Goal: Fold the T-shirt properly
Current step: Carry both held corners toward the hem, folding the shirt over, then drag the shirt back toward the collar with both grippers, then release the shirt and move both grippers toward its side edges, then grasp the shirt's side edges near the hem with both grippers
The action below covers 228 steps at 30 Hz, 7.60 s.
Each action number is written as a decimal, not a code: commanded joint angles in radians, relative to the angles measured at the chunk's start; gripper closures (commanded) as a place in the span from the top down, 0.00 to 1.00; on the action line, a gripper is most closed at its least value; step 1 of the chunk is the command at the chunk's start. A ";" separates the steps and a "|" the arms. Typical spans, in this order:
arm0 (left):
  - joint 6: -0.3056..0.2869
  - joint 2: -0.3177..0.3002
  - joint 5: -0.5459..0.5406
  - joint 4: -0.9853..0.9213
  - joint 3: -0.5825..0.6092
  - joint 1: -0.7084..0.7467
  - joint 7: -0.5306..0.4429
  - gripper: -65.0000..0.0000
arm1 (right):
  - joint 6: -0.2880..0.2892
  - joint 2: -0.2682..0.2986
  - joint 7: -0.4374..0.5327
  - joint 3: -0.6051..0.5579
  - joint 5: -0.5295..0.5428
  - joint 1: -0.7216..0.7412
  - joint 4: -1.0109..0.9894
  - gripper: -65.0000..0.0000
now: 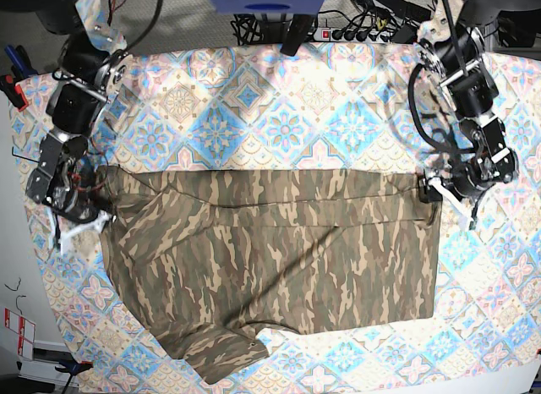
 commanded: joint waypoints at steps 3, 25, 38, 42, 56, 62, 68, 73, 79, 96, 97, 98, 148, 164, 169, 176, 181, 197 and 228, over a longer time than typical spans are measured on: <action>-0.001 -0.013 0.000 -0.017 0.001 -0.030 -0.004 0.70 | 0.138 0.016 0.010 0.075 0.009 0.023 -0.075 0.57; -0.001 -0.006 -0.002 -0.019 0.150 -0.024 0.001 0.27 | 0.284 -0.008 -0.110 0.098 0.008 -0.037 -0.127 0.24; -0.001 0.009 -0.006 -0.017 0.194 0.004 0.072 0.04 | 0.284 -0.008 -0.240 0.032 0.006 -0.083 0.028 0.05; -0.001 0.004 -0.002 -0.016 0.168 0.051 0.084 0.04 | 0.284 -0.008 -0.292 0.035 0.008 -0.130 0.178 0.03; -0.001 -0.014 -0.002 0.287 0.168 0.409 0.111 0.04 | 0.282 -0.008 -0.401 0.153 0.006 -0.290 0.359 0.03; -0.001 -0.019 -0.011 0.362 0.165 0.510 0.141 0.04 | 0.282 -0.008 -0.453 0.155 0.008 -0.366 0.445 0.03; -0.001 -0.020 -0.003 0.389 0.165 0.564 0.141 0.04 | 0.282 -0.046 -0.478 0.211 0.008 -0.454 0.569 0.03; -0.001 -0.020 -0.006 0.389 0.165 0.615 0.135 0.04 | 0.282 -0.060 -0.516 0.217 0.006 -0.489 0.605 0.03; -0.001 -0.020 -0.009 0.389 0.165 0.694 0.069 0.04 | 0.282 -0.062 -0.513 0.219 0.005 -0.509 0.605 0.03; -0.001 -0.017 -0.002 0.389 0.164 0.716 0.029 0.24 | 0.282 -0.062 -0.512 0.214 0.005 -0.508 0.606 0.37; -0.001 -0.017 -0.002 0.389 0.154 0.716 0.027 0.30 | 0.282 -0.062 -0.512 0.214 0.005 -0.508 0.606 0.41; -0.001 -0.016 -0.002 0.389 0.137 0.719 0.026 0.33 | 0.282 -0.062 -0.512 0.216 0.005 -0.508 0.606 0.43; -0.001 0.155 0.066 0.962 -0.251 0.343 0.247 0.42 | 0.282 -0.057 -0.508 0.027 0.002 -0.305 0.881 0.48; -0.001 0.162 0.411 0.713 -0.185 0.096 0.214 0.42 | 0.282 -0.053 -0.277 -0.163 -0.003 0.033 0.425 0.62; -0.001 0.158 0.411 0.713 -0.182 0.096 0.213 0.42 | 0.282 -0.039 -0.125 -0.238 -0.087 0.128 0.209 0.62; -0.001 0.159 0.403 0.713 -0.180 0.096 0.213 0.42 | 0.282 -0.039 0.082 -0.260 -0.203 0.293 -0.123 0.62; -0.001 0.159 0.408 0.713 -0.182 0.097 0.213 0.42 | 0.282 -0.039 0.297 -0.286 -0.302 0.390 -0.381 0.62; -0.001 0.156 0.403 0.709 -0.182 0.070 0.184 0.42 | 0.187 -0.036 0.693 -0.286 -0.362 0.448 -0.738 0.62; 0.055 -0.115 0.394 -0.580 -0.251 -0.311 -0.673 0.42 | 0.185 0.047 0.698 -0.112 -0.361 0.416 -0.730 0.62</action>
